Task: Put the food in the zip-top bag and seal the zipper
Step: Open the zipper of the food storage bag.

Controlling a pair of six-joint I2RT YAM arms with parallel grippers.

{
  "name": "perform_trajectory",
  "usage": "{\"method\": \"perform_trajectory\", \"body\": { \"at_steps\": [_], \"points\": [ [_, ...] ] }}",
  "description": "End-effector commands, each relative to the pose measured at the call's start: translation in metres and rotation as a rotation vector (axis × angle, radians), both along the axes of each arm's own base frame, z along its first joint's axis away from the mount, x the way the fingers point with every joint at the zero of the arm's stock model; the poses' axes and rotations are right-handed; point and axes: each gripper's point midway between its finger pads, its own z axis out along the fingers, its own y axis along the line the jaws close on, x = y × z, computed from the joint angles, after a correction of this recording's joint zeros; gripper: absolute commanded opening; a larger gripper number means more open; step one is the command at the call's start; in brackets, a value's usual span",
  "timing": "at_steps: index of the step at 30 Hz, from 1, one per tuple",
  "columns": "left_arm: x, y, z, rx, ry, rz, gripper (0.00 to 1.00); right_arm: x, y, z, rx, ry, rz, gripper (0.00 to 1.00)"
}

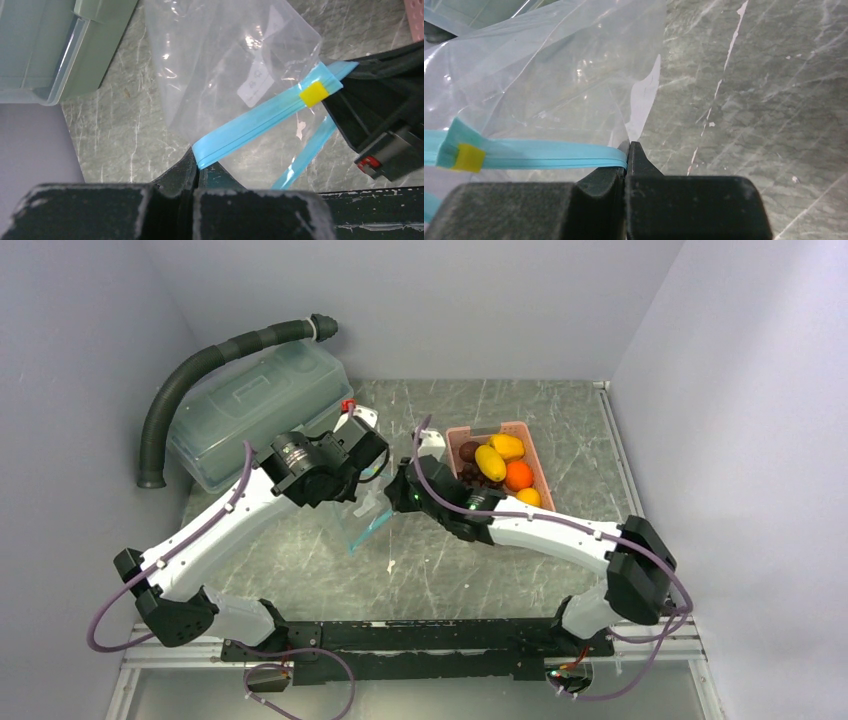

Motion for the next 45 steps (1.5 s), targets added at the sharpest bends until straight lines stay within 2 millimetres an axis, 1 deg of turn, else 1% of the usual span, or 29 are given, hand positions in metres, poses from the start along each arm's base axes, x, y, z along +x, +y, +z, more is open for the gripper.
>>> {"method": "perform_trajectory", "body": {
  "at_steps": [1,4,6,9,11,14,19,23,26,30,32,34,36,40,45],
  "points": [
    [-0.003,0.022,0.005,0.037,-0.028,0.035,0.0,0.015,-0.004,-0.033,-0.146,0.051,-0.016,0.0],
    [-0.003,0.008,-0.019,0.019,0.02,0.011,0.0,0.016,0.001,-0.049,-0.18,0.086,-0.001,0.0],
    [-0.002,0.003,-0.037,0.028,0.05,0.009,0.0,0.012,0.001,-0.062,-0.196,0.113,0.01,0.0],
    [0.0,-0.003,-0.057,0.049,0.082,0.013,0.0,0.005,-0.006,-0.078,-0.23,0.144,0.011,0.0],
    [0.002,-0.005,-0.064,0.06,0.091,0.016,0.0,0.002,-0.016,-0.087,-0.266,0.158,-0.002,0.0],
    [0.005,-0.003,-0.067,0.086,0.089,0.03,0.0,-0.002,-0.034,-0.097,-0.318,0.171,-0.026,0.0],
    [0.009,0.002,-0.064,0.115,0.069,0.041,0.0,-0.014,-0.065,-0.115,-0.356,0.195,-0.064,0.0],
    [0.012,0.006,-0.059,0.134,0.053,0.053,0.0,-0.019,-0.072,-0.119,-0.348,0.207,-0.068,0.0],
    [0.012,0.005,-0.054,0.128,0.046,0.05,0.0,-0.02,-0.067,-0.112,-0.316,0.201,-0.053,0.0],
    [0.014,-0.004,-0.052,0.091,0.044,0.028,0.0,-0.016,-0.054,-0.094,-0.262,0.179,-0.032,0.0],
    [0.014,-0.006,-0.054,0.085,0.05,0.019,0.0,-0.013,-0.049,-0.083,-0.239,0.163,-0.024,0.05],
    [0.014,-0.008,-0.054,0.082,0.053,0.012,0.0,-0.011,-0.045,-0.073,-0.222,0.149,-0.019,0.14],
    [0.014,-0.008,-0.055,0.083,0.055,0.009,0.0,-0.01,-0.042,-0.06,-0.204,0.13,-0.012,0.18],
    [0.016,-0.012,-0.057,0.071,0.054,-0.003,0.0,-0.009,-0.042,-0.041,-0.177,0.101,-0.011,0.28],
    [0.019,-0.022,-0.06,0.047,0.059,-0.027,0.0,-0.011,-0.044,-0.017,-0.129,0.071,-0.009,0.4]
  ]
}}
